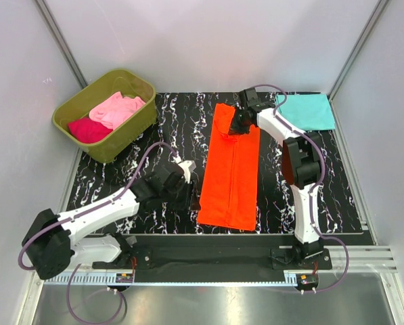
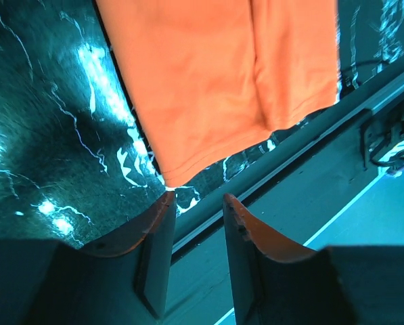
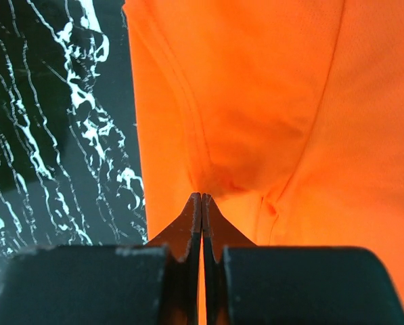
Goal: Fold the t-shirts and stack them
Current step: Fold the tshirt
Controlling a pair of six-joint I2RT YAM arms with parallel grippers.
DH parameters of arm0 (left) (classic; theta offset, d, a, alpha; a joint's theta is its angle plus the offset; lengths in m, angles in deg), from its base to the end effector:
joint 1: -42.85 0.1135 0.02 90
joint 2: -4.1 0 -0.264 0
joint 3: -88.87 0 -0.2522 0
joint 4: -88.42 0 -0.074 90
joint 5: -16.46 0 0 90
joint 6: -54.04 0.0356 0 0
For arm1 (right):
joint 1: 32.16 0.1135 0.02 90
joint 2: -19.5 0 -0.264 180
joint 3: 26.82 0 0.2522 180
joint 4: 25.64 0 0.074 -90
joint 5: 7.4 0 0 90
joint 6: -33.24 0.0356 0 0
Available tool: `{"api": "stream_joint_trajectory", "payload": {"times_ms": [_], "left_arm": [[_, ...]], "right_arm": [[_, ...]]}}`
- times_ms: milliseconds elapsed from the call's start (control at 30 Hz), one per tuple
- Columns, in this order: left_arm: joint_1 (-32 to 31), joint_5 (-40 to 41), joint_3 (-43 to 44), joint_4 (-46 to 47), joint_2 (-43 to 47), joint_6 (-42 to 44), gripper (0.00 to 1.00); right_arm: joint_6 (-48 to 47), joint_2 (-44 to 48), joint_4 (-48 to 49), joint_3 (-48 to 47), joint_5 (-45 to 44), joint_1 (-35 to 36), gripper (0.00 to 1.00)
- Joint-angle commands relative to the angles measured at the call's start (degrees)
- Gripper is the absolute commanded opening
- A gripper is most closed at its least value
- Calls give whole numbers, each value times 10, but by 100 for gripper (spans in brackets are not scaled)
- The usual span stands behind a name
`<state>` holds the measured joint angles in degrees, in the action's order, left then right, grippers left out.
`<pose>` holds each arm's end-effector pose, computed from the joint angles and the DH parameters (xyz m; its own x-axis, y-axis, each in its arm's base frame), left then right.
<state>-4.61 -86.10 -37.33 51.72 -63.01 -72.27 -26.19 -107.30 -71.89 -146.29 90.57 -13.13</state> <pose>0.1516 -0.1766 0.2153 -0.8992 0.1251 -0.4192 0.3489 0.7831 -0.5148 0.4646 0.1655 0.2048 -0.8588 0.2366 -0.4544 0.0419 0.9164 0.3980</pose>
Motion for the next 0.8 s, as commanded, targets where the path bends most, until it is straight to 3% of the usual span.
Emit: {"api": "stream_joint_trajectory", "payload": {"times_ms": [0, 400, 600, 767], "left_arm": [[-1, 25, 29, -23, 15, 15, 39], [-1, 31, 36, -22, -9, 15, 39], [-1, 39, 40, -20, -23, 17, 39], [-1, 35, 40, -18, -31, 15, 38]], "right_arm": [[-16, -4, 4, -49, -11, -5, 0], [4, -37, 7, -19, -16, -5, 0], [39, -27, 63, 54, -8, 0, 0], [34, -27, 72, 50, -15, 0, 0]]}}
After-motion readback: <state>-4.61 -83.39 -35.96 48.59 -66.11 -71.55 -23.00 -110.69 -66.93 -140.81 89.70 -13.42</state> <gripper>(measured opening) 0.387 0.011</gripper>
